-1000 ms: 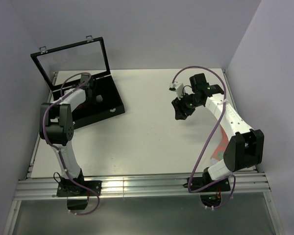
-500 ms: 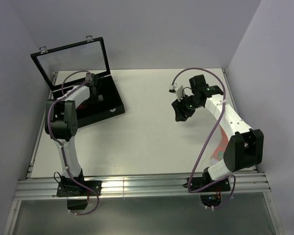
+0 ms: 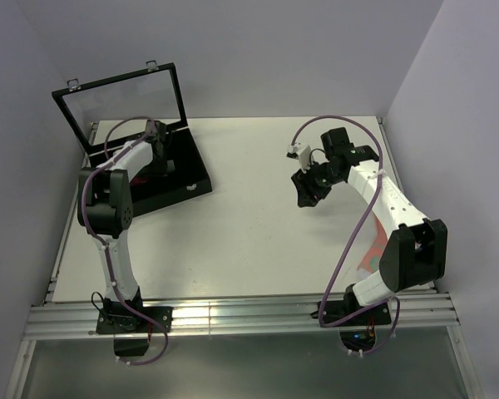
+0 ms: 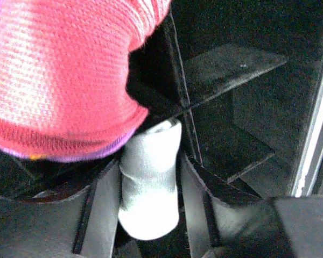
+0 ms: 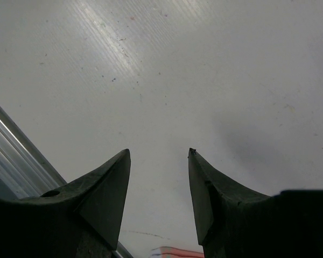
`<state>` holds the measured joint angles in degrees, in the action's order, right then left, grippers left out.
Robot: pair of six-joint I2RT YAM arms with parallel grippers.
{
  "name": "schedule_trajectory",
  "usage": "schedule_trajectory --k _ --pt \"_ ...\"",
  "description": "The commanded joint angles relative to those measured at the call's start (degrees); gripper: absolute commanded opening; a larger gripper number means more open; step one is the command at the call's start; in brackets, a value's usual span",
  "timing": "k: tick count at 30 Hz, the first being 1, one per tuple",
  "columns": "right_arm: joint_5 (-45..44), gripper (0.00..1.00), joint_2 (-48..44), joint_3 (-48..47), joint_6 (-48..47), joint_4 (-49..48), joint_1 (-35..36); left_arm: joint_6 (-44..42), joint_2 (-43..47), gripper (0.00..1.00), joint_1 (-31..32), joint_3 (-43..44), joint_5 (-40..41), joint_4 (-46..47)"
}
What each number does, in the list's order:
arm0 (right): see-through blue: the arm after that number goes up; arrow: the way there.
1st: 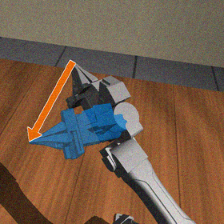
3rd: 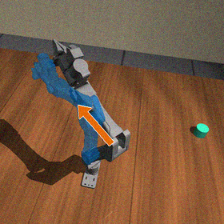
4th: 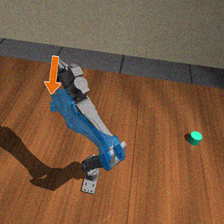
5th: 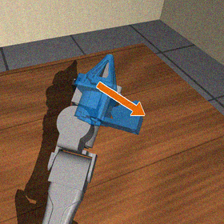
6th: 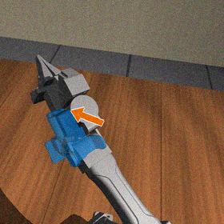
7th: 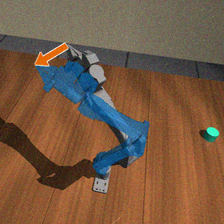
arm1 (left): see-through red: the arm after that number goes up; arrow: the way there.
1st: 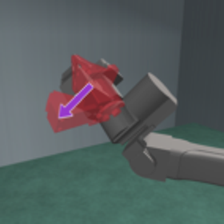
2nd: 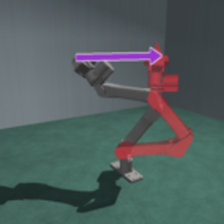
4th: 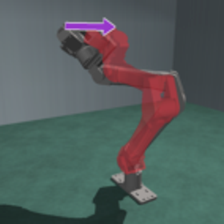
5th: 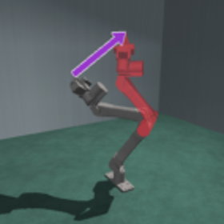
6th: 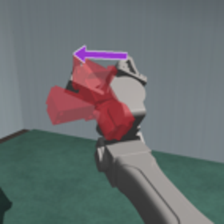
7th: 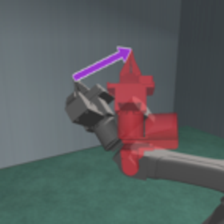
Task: Roll the socks
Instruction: Place the sock in the storage box.
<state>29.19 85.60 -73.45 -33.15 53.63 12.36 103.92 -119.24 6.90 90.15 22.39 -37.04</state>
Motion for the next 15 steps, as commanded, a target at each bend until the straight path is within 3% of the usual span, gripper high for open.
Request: schedule_trajectory --k 1,7,14,15 --pt "1.13 0.54 -2.11 -0.03 -0.78 0.60 -0.14 -1.26 -0.03 0.53 0.93 3.01 -0.51 -4.45" --pt "1.13 0.54 -2.11 0.24 -0.96 0.87 -0.14 -1.79 1.03 0.65 0.93 3.01 -1.65 -4.79" --pt "1.92 0.54 -1.67 -0.29 -1.13 1.39 -0.06 -1.44 1.38 0.68 1.01 5.39 -2.26 -6.91" --pt "2.10 0.54 -1.67 -0.20 -1.13 1.39 -0.14 -1.35 1.47 0.71 1.01 5.74 -2.18 -7.08"
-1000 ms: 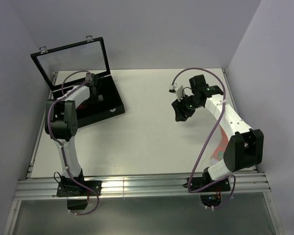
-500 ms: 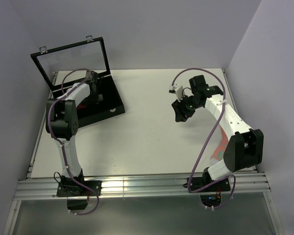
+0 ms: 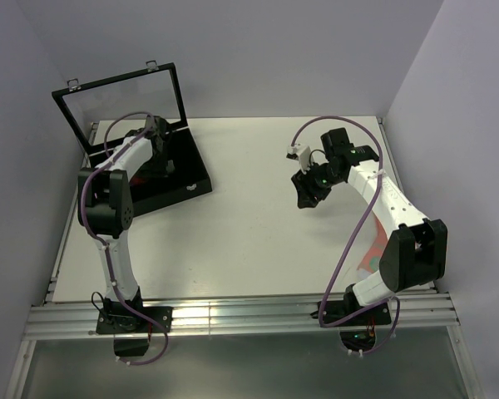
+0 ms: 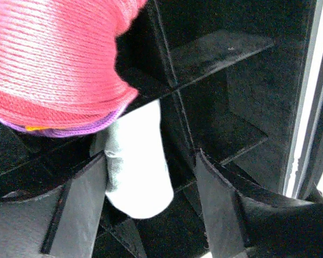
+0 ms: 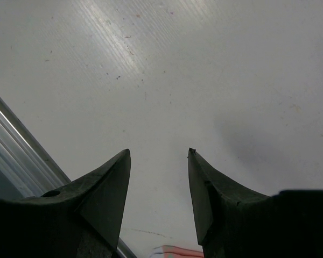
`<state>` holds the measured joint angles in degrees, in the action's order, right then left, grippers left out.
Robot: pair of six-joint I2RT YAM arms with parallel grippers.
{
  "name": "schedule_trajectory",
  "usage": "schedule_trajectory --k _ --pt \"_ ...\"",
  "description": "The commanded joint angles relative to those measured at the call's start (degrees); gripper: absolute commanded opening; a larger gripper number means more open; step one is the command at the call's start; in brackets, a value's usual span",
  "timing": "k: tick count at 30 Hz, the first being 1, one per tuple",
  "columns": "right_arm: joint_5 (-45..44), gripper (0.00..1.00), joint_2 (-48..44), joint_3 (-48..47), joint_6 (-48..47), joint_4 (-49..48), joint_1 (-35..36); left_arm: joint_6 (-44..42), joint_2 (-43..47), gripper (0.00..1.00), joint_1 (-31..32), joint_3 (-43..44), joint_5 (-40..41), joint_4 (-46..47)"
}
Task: Roll the socks
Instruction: Place the sock in the storage box.
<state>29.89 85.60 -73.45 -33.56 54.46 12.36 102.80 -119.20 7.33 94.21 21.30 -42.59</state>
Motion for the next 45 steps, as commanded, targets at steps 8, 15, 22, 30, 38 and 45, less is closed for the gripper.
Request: schedule_trajectory --k 8,15,22,30,38,45 --pt "1.84 0.54 -1.58 -0.38 -1.15 1.00 -0.06 -1.11 1.86 0.74 0.58 3.96 -2.05 -4.52" --pt "1.66 0.54 -1.67 -0.20 -1.95 1.62 -0.14 -1.20 3.44 0.75 0.58 3.43 -3.02 -6.28" --pt "1.93 0.54 -2.19 0.50 -2.21 1.70 -0.14 -2.34 5.64 0.75 0.58 1.59 -4.24 -5.23" --pt "2.81 0.56 -3.07 0.76 -1.95 1.62 -0.06 -5.94 9.42 0.75 0.58 0.27 -5.30 -5.75" --pt "1.84 0.62 -5.88 -1.25 3.58 -1.19 -0.32 -20.67 18.38 0.72 2.85 -2.64 -8.55 0.76" --pt "1.75 0.74 -10.01 -4.42 12.20 -5.41 -1.20 -42.49 25.50 0.75 14.27 -0.62 -14.53 7.96"
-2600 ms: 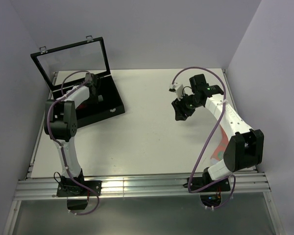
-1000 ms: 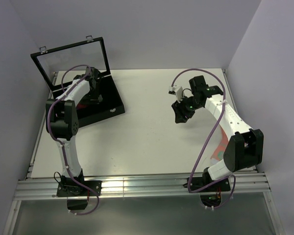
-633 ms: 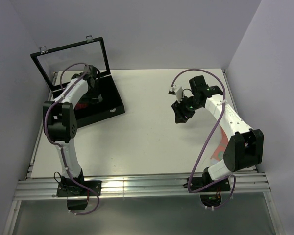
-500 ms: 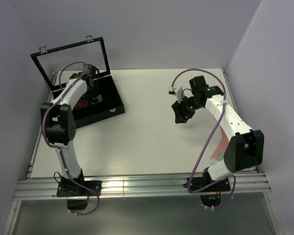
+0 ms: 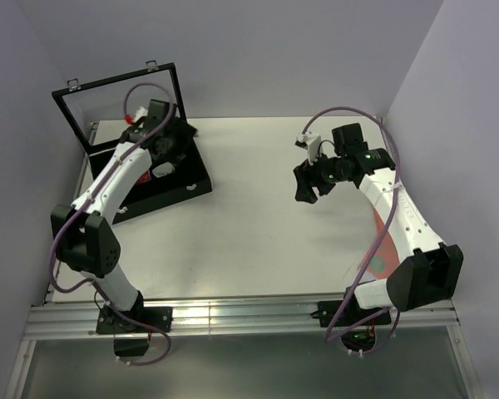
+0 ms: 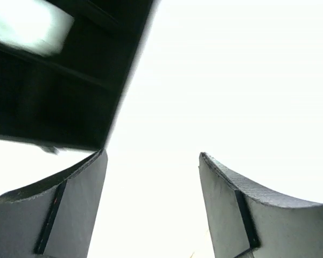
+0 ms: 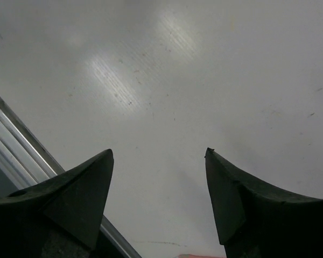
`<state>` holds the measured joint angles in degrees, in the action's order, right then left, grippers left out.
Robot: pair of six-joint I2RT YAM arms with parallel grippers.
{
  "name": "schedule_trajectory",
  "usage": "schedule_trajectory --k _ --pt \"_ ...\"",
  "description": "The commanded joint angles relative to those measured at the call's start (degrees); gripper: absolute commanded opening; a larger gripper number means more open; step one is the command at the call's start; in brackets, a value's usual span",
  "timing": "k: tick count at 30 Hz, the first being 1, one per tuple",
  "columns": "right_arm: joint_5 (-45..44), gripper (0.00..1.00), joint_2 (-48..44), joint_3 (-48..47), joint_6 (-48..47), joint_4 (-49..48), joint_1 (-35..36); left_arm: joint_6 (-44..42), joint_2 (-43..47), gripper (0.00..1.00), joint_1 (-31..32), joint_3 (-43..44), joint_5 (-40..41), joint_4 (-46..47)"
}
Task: Roll the socks
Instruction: Reset both arms
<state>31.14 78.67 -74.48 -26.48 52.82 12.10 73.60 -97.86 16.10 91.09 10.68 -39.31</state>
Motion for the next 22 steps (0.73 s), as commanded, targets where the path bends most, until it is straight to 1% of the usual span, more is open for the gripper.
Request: schedule_trajectory --k 1,2,3,4,5,8,9,10,11,16,19,22 --pt "0.51 0.78 -3.87 -3.83 6.86 -4.56 -1.37 -15.05 4.70 0.75 7.52 2.95 -4.34 5.81" --pt "0.51 0.80 -4.31 -3.92 7.58 -5.00 -1.55 -18.55 5.05 0.75 11.20 3.13 -4.70 6.08" --pt "0.68 0.82 -4.75 -4.09 7.93 -5.00 -1.81 -19.89 5.84 0.76 12.89 3.30 -4.61 6.00" --pt "1.03 1.00 -5.72 -4.36 8.63 -5.18 -2.08 -20.77 6.54 0.76 14.65 2.26 -4.79 6.52" --pt "0.95 1.00 -6.33 -4.36 9.07 -5.35 -2.51 -22.87 7.33 0.76 17.80 1.12 -5.22 9.83" --pt "-0.80 1.00 -9.50 -3.22 10.92 -7.46 -3.04 -24.29 11.02 0.77 22.99 -4.41 -5.58 14.07" --pt "-1.42 1.00 -10.37 -2.52 11.18 -7.90 -3.05 -24.30 12.77 0.77 23.88 -5.99 -5.67 16.87" --pt "-2.04 1.00 -11.95 -2.17 11.80 -8.86 -2.96 -24.12 13.57 0.77 24.68 -8.97 -5.75 18.03" --pt "-2.65 1.00 -12.75 -1.82 11.80 -9.05 -3.13 -24.21 14.19 0.77 25.55 -9.87 -6.36 19.00" --pt "-3.45 1.00 -16.01 -0.05 12.33 -10.02 -3.13 -26.40 14.63 0.77 27.58 -10.49 -6.37 19.18" --pt "-3.54 1.00 -15.83 -0.05 12.59 -9.58 -3.13 -27.37 14.28 0.78 28.99 -9.53 -5.14 18.05" --pt "-4.06 1.00 -15.66 0.21 13.38 -10.27 -3.13 -27.55 13.58 0.78 29.08 -9.35 -5.05 17.60"
